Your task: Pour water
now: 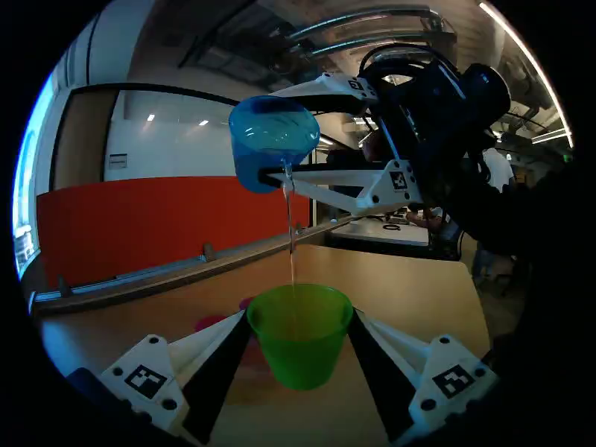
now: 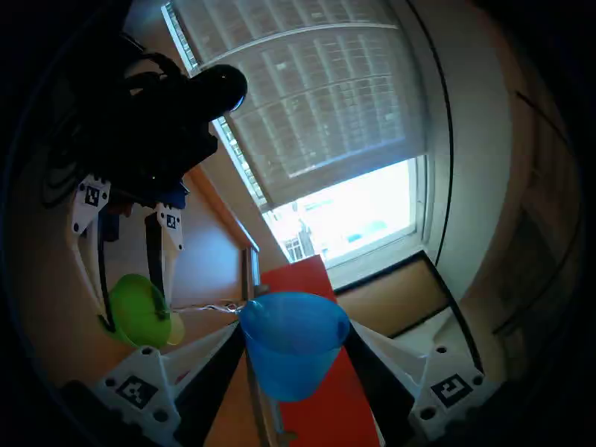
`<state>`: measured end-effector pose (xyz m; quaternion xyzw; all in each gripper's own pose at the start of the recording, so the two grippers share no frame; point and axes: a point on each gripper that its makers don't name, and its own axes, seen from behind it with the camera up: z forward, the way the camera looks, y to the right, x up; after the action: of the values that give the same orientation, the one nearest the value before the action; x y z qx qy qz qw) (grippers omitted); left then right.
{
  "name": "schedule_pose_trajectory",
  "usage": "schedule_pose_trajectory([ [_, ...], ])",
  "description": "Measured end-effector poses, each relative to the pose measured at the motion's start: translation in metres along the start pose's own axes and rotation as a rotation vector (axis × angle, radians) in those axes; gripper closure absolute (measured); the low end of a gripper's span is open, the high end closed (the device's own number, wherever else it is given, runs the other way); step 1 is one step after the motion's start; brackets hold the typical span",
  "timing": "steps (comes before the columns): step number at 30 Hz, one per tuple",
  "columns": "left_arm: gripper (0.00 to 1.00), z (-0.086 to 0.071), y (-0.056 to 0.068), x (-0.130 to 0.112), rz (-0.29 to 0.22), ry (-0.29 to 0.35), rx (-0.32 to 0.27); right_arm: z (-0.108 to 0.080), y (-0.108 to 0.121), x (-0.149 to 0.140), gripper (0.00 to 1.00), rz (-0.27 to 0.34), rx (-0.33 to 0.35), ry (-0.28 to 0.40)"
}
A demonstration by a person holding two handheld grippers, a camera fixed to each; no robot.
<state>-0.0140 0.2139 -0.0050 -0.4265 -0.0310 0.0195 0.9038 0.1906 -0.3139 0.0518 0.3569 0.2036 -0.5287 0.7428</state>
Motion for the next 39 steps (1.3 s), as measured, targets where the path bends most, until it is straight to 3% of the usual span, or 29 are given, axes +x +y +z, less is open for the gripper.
schedule_pose_trajectory([
  [39, 0.12, -0.0017, -0.0014, -0.0022, 0.009, -0.003, 0.003, -0.0011, 0.0061, 0.0051, 0.08, -0.103, -0.021, 0.015],
])
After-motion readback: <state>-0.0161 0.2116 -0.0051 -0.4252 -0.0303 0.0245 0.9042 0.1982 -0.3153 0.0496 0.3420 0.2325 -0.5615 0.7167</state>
